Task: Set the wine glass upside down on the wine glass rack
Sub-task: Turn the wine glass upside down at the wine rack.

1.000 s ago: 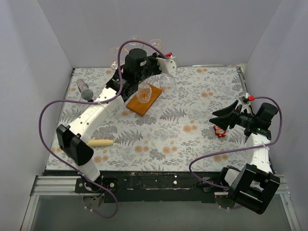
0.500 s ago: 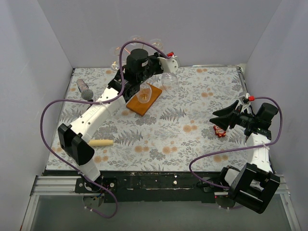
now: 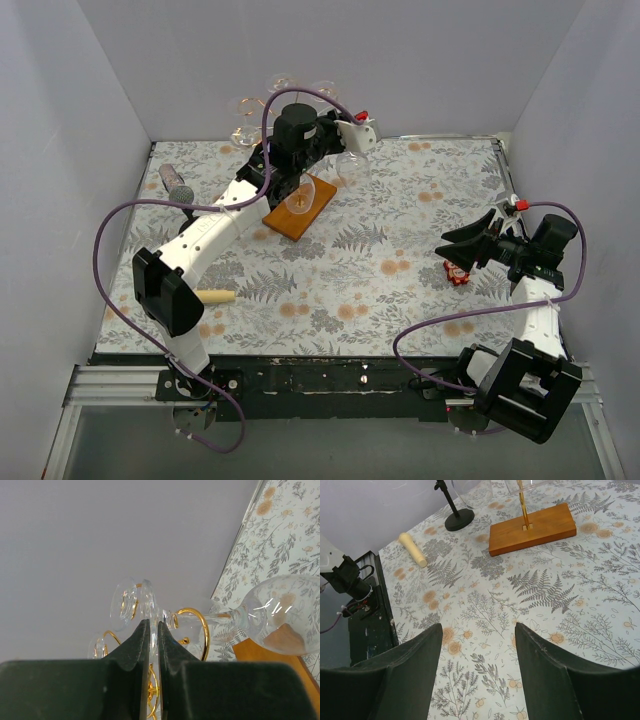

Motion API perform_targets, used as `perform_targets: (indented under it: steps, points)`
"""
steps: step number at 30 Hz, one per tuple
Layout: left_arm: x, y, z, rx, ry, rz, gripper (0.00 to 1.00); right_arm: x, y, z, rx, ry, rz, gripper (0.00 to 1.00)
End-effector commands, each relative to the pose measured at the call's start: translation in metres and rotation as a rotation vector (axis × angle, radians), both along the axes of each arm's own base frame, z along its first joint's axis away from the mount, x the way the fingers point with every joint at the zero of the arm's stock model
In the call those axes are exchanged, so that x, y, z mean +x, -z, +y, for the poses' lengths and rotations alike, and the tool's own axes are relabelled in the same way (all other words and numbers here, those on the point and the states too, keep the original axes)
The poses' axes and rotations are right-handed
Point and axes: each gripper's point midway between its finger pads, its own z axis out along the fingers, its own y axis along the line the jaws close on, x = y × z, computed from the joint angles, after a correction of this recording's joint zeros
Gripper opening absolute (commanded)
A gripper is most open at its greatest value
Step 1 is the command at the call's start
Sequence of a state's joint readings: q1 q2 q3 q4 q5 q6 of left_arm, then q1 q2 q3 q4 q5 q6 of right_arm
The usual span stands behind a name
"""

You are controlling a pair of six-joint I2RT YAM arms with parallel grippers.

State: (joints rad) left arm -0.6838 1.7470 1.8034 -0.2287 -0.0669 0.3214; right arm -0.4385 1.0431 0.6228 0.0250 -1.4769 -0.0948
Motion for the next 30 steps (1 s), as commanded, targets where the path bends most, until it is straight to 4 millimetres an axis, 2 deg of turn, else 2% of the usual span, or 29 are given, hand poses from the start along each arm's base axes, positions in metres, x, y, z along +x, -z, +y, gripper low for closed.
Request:
perform_targets:
  steps: [1, 16, 24, 30]
  points:
    - [-0.004, -0.0488, 0.0067, -0.075, -0.019, -0.124, 0.02, -0.0221, -0.0165, 0.0074, 0.062, -0.151, -0.058, 0.68]
    - [-0.004, -0.0454, 0.0125, -0.075, -0.036, -0.118, 0.17, -0.0223, -0.0169, 0.0072, 0.065, -0.152, -0.058, 0.68]
    - [-0.004, -0.0466, 0.0138, -0.08, -0.039, -0.12, 0.18, -0.0217, -0.0165, 0.007, 0.067, -0.151, -0.056, 0.68]
    - [-0.0061, -0.0502, 0.0146, -0.091, -0.037, -0.12, 0.24, -0.0216, -0.0166, 0.0064, 0.066, -0.148, -0.058, 0.68]
